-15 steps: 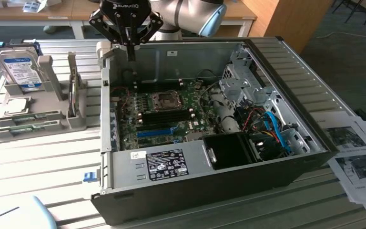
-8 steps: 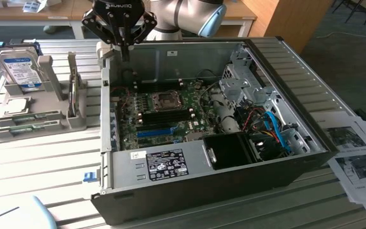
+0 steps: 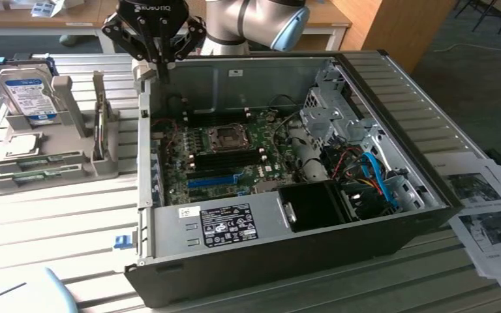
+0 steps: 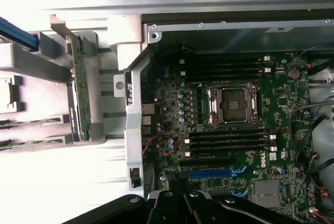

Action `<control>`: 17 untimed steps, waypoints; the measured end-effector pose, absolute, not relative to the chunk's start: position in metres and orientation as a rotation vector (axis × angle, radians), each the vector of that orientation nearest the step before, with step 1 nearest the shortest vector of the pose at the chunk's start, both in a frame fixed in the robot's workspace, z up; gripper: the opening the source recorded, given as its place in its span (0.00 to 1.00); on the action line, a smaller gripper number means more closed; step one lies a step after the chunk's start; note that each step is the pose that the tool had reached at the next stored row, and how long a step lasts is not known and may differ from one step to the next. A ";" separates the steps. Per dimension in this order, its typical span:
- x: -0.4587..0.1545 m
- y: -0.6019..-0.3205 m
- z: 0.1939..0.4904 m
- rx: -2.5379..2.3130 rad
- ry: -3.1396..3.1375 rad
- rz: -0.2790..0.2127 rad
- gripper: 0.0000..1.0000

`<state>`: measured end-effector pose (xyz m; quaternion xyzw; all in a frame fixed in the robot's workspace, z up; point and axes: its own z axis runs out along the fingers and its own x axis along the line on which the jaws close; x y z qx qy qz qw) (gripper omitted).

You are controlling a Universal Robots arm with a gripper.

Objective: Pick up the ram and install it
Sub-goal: 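Reach for the ram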

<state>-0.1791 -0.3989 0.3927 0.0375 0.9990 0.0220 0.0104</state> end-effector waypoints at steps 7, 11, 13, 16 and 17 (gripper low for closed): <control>-0.191 -0.399 0.393 0.117 3.118 0.069 0.09; -0.197 -0.399 0.393 0.117 3.119 0.069 0.09; -0.201 -0.399 0.393 0.117 3.119 0.069 0.09; -0.210 -0.399 0.392 0.117 3.120 0.069 0.09; -0.211 -0.399 0.392 0.117 3.120 0.069 0.09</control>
